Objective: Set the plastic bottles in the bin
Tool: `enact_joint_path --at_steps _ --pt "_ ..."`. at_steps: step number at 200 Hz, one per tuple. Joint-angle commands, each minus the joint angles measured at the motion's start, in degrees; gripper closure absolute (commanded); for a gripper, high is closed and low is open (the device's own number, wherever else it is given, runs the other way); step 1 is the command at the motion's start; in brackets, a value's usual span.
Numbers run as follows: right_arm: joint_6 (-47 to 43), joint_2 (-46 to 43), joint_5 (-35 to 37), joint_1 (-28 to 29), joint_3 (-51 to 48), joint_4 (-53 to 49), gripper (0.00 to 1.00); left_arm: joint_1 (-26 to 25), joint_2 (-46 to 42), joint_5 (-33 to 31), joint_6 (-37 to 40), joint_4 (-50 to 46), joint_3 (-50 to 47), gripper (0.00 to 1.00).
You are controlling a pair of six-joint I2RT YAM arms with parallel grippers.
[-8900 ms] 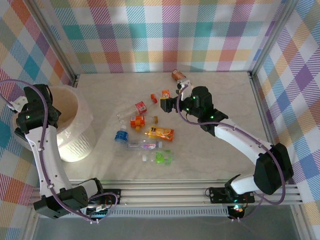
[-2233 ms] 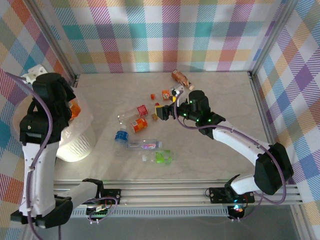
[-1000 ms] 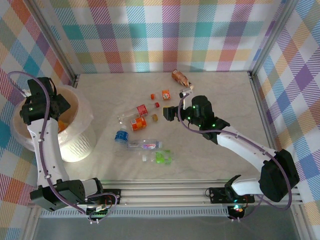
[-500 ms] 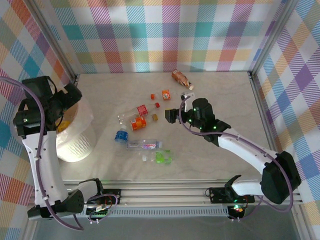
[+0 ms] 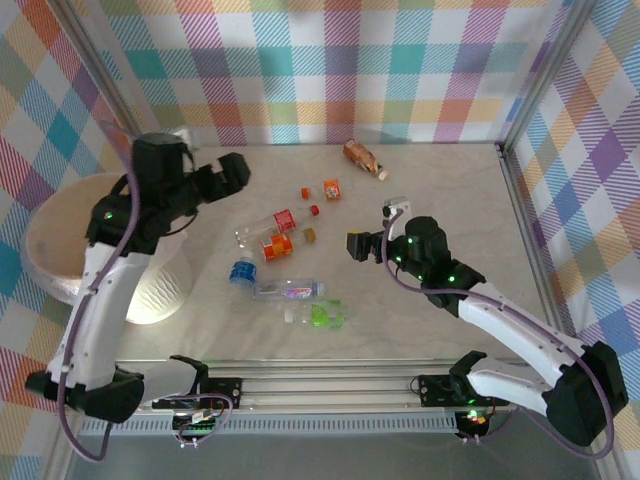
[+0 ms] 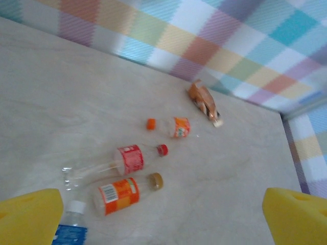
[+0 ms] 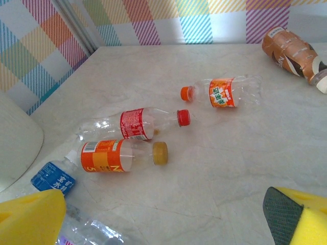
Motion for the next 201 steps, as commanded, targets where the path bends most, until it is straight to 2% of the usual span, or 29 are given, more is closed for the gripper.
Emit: enact_joint_path --at_steps 1,33,71,102,143,175,201 --pt "1.0 -2.9 0.6 0.0 -1.4 -2.9 0.00 -5.2 5.1 -3.5 -0.6 1.0 0.9 0.00" --pt "2.6 -6.9 0.7 0.0 -4.5 -4.9 0.00 -9.3 11.9 -9.0 -1.3 -5.3 0.3 0.00" --pt "3.5 -10.4 3.3 0.0 -8.0 -5.0 0.00 -9.6 15.9 -15.1 -3.1 -12.4 -8.7 0.00" --pt "3.0 -10.9 3.9 0.0 -8.2 -4.9 0.00 -7.1 18.9 -12.0 -1.9 -13.0 -16.4 0.00" --pt "3.0 -10.0 4.1 0.0 -8.0 -4.5 0.00 -3.0 20.3 -4.4 2.7 -6.2 -26.4 0.03" --pt "3.0 -8.5 3.9 0.0 -7.2 -4.1 0.00 -0.7 22.9 -6.6 3.8 -1.9 -29.9 0.07" --pt "2.9 -7.4 3.3 0.0 -6.5 -4.0 0.00 1.3 24.9 -6.0 4.6 2.4 -32.1 0.11"
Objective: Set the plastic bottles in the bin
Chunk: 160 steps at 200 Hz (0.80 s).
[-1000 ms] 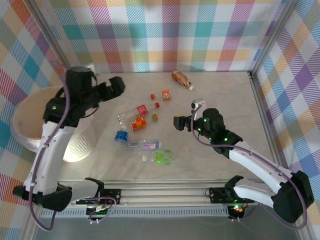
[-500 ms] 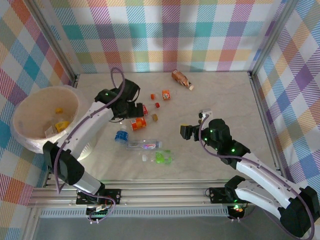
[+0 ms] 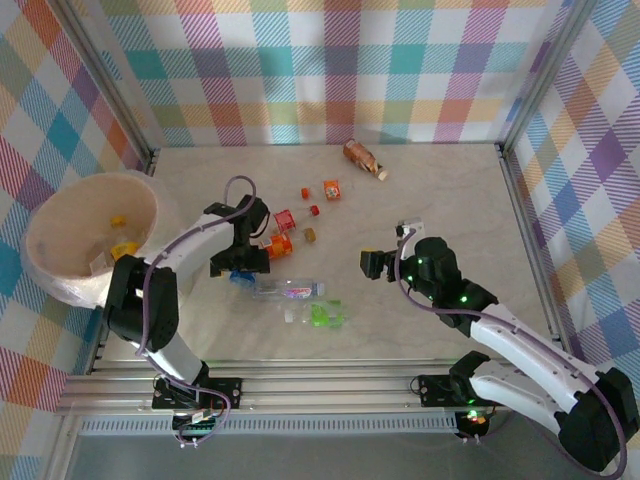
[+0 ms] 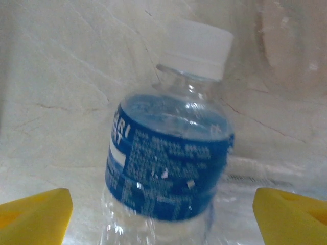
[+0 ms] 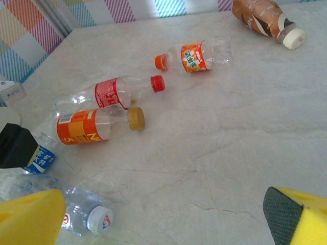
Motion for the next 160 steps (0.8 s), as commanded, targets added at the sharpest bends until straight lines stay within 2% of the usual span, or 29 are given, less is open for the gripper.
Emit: enact_joint_path --at_steps 1,37,66,118,137,160 --pt "0.4 0.7 0.0 0.0 1.4 1.0 0.00 1.9 1.8 0.9 2.0 5.2 -2.1 0.11" --pt "0.5 1.2 -0.1 0.0 1.5 1.0 0.00 2.6 4.6 5.4 3.0 11.2 -4.4 0.17" --pt "0.8 1.4 -0.3 0.0 1.4 1.1 0.00 2.6 7.7 3.9 3.1 12.0 -3.4 0.31" --pt "0.4 2.6 -1.5 0.0 1.3 3.2 0.00 2.6 4.3 2.0 3.0 11.7 -3.0 0.37" --pt "-1.4 3.6 -6.0 0.0 1.1 6.0 0.00 2.6 1.3 2.1 3.2 10.9 -2.7 0.39" --pt "-4.6 5.6 -15.3 0.0 1.5 10.6 0.00 2.6 -4.3 4.3 5.0 11.8 -3.0 0.39"
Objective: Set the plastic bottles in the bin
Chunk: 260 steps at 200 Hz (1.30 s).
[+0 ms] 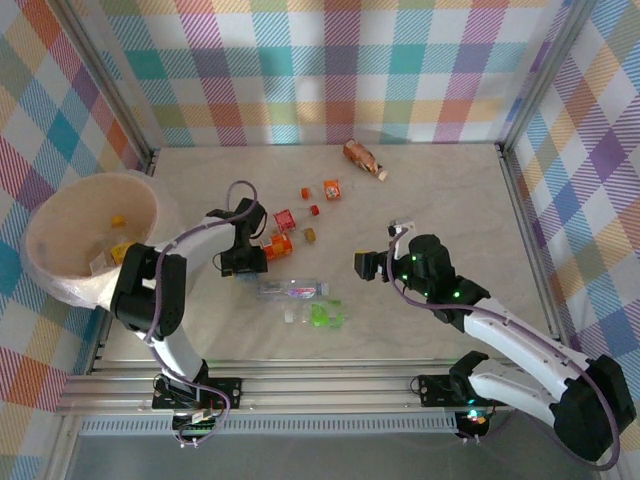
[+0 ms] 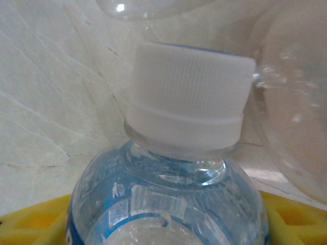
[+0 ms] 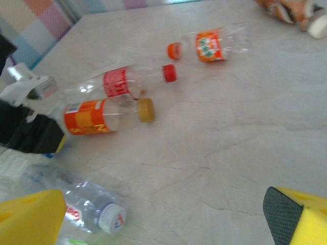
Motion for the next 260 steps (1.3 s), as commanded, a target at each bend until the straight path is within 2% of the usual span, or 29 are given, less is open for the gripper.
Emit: enact_joint_path --at_steps 1,52,77,94,129,162,207,242,249,260 --pt "-3.4 1.7 -10.1 0.1 1.6 6.9 0.00 0.4 -7.3 0.9 2.3 1.0 0.4 0.39" --pt "-6.9 7.9 -17.8 1.7 4.6 17.1 0.00 0.5 -18.4 6.6 2.9 1.9 2.7 0.40" --pt "-9.6 11.4 -20.0 3.8 7.4 20.7 0.00 0.6 -23.6 11.8 0.8 6.3 4.5 0.42" --pt "-10.0 13.7 -20.7 4.7 9.0 23.9 0.00 0.7 -26.2 11.5 -1.0 9.1 5.9 0.42" --pt "-8.8 17.2 -20.9 5.1 13.2 26.4 0.00 0.8 -29.3 4.4 -1.8 10.5 12.5 0.42" --pt "-8.3 17.7 -20.6 5.1 14.4 27.8 0.00 1.1 -31.8 -3.4 2.8 11.0 19.2 0.44" --pt "-8.2 16.2 -20.7 5.1 14.7 24.8 0.00 2.1 -33.8 -24.0 11.3 11.6 25.1 0.46" --pt "-8.6 15.8 -20.7 5.1 15.2 22.6 0.00 7.3 -33.0 -33.5 15.6 11.2 29.0 0.47" --pt "-8.6 15.9 -20.7 5.1 15.3 22.2 0.00 9.1 -32.8 -33.8 15.7 10.7 29.4 0.47" --pt "-8.5 16.0 -20.6 5.1 15.6 21.8 0.00 13.2 -32.7 -30.9 14.6 9.5 29.7 0.47"
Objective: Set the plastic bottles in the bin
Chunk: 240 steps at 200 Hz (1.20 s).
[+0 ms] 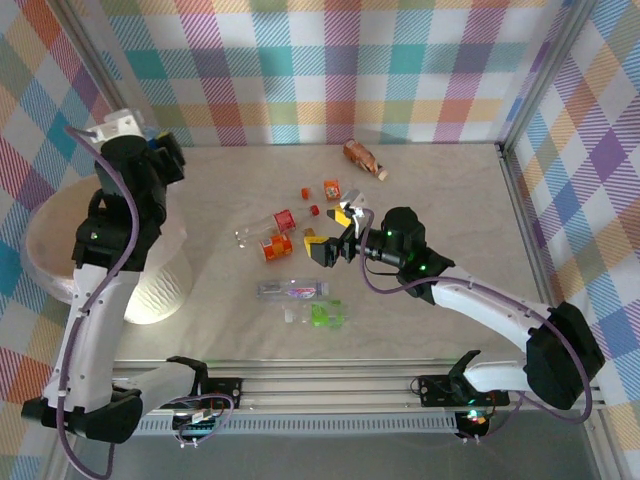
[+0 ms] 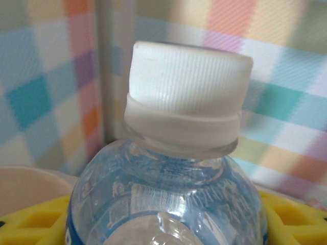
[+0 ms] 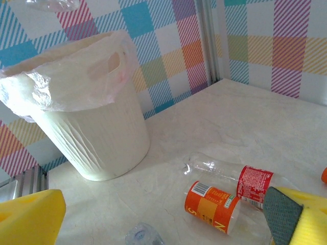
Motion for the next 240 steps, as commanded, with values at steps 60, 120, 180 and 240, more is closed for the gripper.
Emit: enact_joint_path --at_steps 60,120,180,240 --pt "-2.2 -1.4 -0.9 0.2 3.7 -3.9 0.00 27.2 1.0 1.2 0.4 -4.9 0.5 0.48" --pt "-4.0 0.3 -2.1 0.2 5.7 -5.4 0.00 40.9 2.6 1.6 -0.9 -7.5 -2.8 0.49" --pt "-4.2 0.8 -2.1 0.2 6.0 -5.3 0.00 44.1 4.5 1.7 -3.1 -10.5 -5.6 0.46" --pt "-4.1 0.8 -2.0 0.2 5.9 -5.6 0.00 44.1 7.1 1.4 -4.9 -13.8 -4.6 0.36"
